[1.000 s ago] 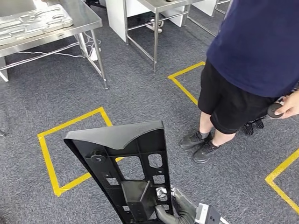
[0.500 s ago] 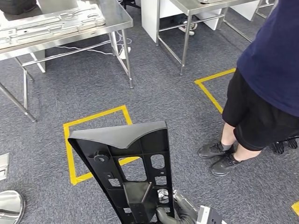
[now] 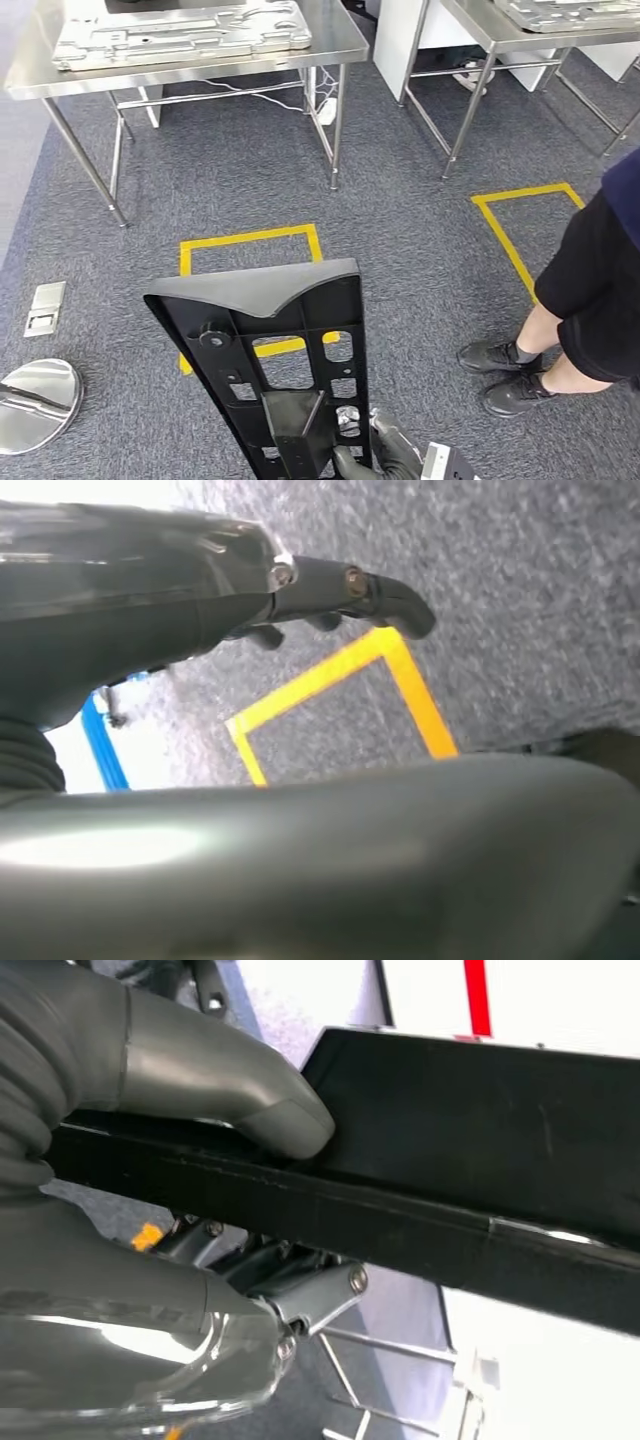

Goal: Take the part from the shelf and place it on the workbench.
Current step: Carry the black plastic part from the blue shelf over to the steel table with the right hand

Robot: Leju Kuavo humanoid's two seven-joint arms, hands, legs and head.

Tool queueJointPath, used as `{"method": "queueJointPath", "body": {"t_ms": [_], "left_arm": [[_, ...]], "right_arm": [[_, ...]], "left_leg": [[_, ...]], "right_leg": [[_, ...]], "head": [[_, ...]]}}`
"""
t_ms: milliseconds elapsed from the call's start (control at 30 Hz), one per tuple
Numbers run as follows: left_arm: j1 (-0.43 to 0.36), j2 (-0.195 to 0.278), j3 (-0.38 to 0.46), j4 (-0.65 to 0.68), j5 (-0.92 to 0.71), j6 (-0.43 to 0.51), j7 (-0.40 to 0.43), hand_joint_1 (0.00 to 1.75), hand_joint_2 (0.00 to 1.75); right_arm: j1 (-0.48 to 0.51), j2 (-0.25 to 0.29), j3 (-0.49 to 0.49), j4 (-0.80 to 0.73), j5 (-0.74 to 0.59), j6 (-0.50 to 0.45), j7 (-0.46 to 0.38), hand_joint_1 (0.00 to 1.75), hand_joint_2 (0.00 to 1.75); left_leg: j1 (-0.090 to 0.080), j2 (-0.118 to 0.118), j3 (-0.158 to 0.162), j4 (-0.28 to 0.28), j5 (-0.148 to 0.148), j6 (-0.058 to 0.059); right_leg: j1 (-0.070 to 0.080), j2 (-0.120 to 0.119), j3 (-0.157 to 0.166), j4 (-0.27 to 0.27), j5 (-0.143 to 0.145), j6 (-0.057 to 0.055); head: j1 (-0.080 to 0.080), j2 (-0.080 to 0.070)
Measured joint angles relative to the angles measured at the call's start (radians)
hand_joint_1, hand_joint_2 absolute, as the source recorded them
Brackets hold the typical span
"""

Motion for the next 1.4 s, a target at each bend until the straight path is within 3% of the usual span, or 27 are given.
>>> {"method": "queueJointPath", "body": {"t_ms": [67,100,133,200,267,333,467,567,700,867,967,1067,1167,1400], "left_arm": [[-0.003,0.000,0.000,0.000,0.000,-0.002,-0.002,0.00,1.75],[-0.002,0.000,0.000,0.000,0.002,-0.002,-0.003,0.00,1.75],[-0.002,0.000,0.000,0.000,0.004,-0.002,-0.004,0.00,1.75],[0.000,-0.001,0.002,0.000,0.011,-0.003,-0.008,0.00,1.75],[-0.001,-0.001,0.007,0.000,0.023,-0.007,-0.014,0.00,1.75],[0.000,-0.002,0.019,0.000,0.042,-0.017,-0.021,0.00,1.75],[0.004,-0.004,0.047,0.000,0.078,-0.034,-0.039,0.00,1.75],[0.005,-0.005,0.070,0.000,0.096,-0.038,-0.054,0.00,1.75],[0.006,-0.007,0.091,0.000,0.106,-0.044,-0.065,0.00,1.75],[0.004,-0.009,0.107,0.000,0.109,-0.048,-0.065,0.00,1.75],[0.005,-0.010,0.115,0.000,0.107,-0.050,-0.065,0.00,1.75],[0.005,-0.010,0.121,0.000,0.101,-0.050,-0.065,0.00,1.75],[0.004,-0.010,0.122,0.000,0.096,-0.050,-0.066,0.00,1.75],[0.006,-0.010,0.128,0.000,0.102,-0.047,-0.074,0.00,1.75]], "right_arm": [[0.003,-0.001,0.000,0.003,-0.002,-0.002,0.002,1.75,1.75],[0.005,-0.001,0.000,0.005,-0.001,-0.006,0.006,1.75,1.75],[0.006,-0.001,0.000,0.007,0.005,-0.016,0.013,1.75,1.75],[0.009,-0.002,0.001,0.014,0.021,-0.052,0.033,1.75,1.75],[0.016,-0.004,0.001,0.028,0.025,-0.089,0.052,1.75,1.75],[0.026,-0.005,0.001,0.058,0.035,-0.145,0.071,1.75,1.75],[0.033,0.006,-0.007,0.199,0.061,-0.306,0.120,1.75,1.75],[-0.011,0.058,-0.051,0.472,0.037,-0.371,0.087,1.75,1.75],[-0.111,0.127,-0.150,0.897,-0.021,-0.388,0.063,1.75,1.75],[-0.237,0.166,-0.288,1.240,-0.106,-0.436,0.268,1.75,1.75],[-0.263,0.170,-0.342,1.347,-0.133,-0.460,0.392,1.75,1.75],[-0.265,0.180,-0.379,1.410,-0.149,-0.465,0.440,1.75,1.75],[-0.272,0.185,-0.404,1.444,-0.156,-0.459,0.401,1.75,1.75],[-0.253,0.191,-0.456,1.474,-0.183,-0.398,0.143,1.75,1.75]], "left_leg": [[-0.002,-0.021,0.002,0.000,-0.002,0.006],[-0.004,-0.029,0.004,0.000,-0.004,0.007],[-0.005,-0.037,0.008,0.000,-0.005,0.008],[-0.006,-0.050,0.018,0.001,-0.011,0.007],[-0.010,-0.058,0.022,0.004,-0.017,0.002],[-0.012,-0.061,0.021,0.005,-0.022,0.000],[-0.011,-0.061,0.028,-0.002,-0.022,0.001],[-0.011,-0.061,0.032,-0.006,-0.021,-0.001],[-0.011,-0.061,0.035,-0.008,-0.023,-0.007],[-0.010,-0.060,0.042,-0.008,-0.026,-0.014],[-0.010,-0.059,0.043,-0.008,-0.028,-0.015],[-0.011,-0.057,0.043,-0.008,-0.030,-0.016],[-0.011,-0.055,0.044,-0.008,-0.031,-0.016],[-0.011,-0.055,0.043,-0.008,-0.031,-0.016]], "right_leg": [[0.003,0.018,-0.073,0.128,-0.043,-0.002],[0.004,0.020,-0.095,0.154,-0.036,-0.003],[0.005,0.021,-0.097,0.139,-0.008,-0.006],[0.008,0.026,-0.058,0.019,0.078,-0.014],[0.010,0.031,-0.019,-0.087,0.125,-0.020],[0.012,0.034,-0.011,-0.113,0.127,-0.019],[0.014,0.034,-0.008,-0.114,0.124,-0.022],[0.014,0.034,-0.006,-0.114,0.122,-0.026],[0.014,0.035,-0.005,-0.113,0.121,-0.028],[0.014,0.038,0.002,-0.114,0.118,-0.030],[0.014,0.040,0.004,-0.115,0.118,-0.029],[0.014,0.043,0.003,-0.116,0.117,-0.028],[0.014,0.046,0.003,-0.116,0.117,-0.029],[0.014,0.045,0.004,-0.116,0.117,-0.028]], "head": [[0.000,0.000],[0.000,0.000],[0.000,0.000],[0.000,0.000],[0.000,0.000],[0.000,0.000],[-0.001,0.000],[-0.001,0.000],[-0.001,0.000],[-0.001,0.000],[-0.001,0.000],[-0.001,0.000],[-0.001,0.000],[-0.001,0.000]]}}
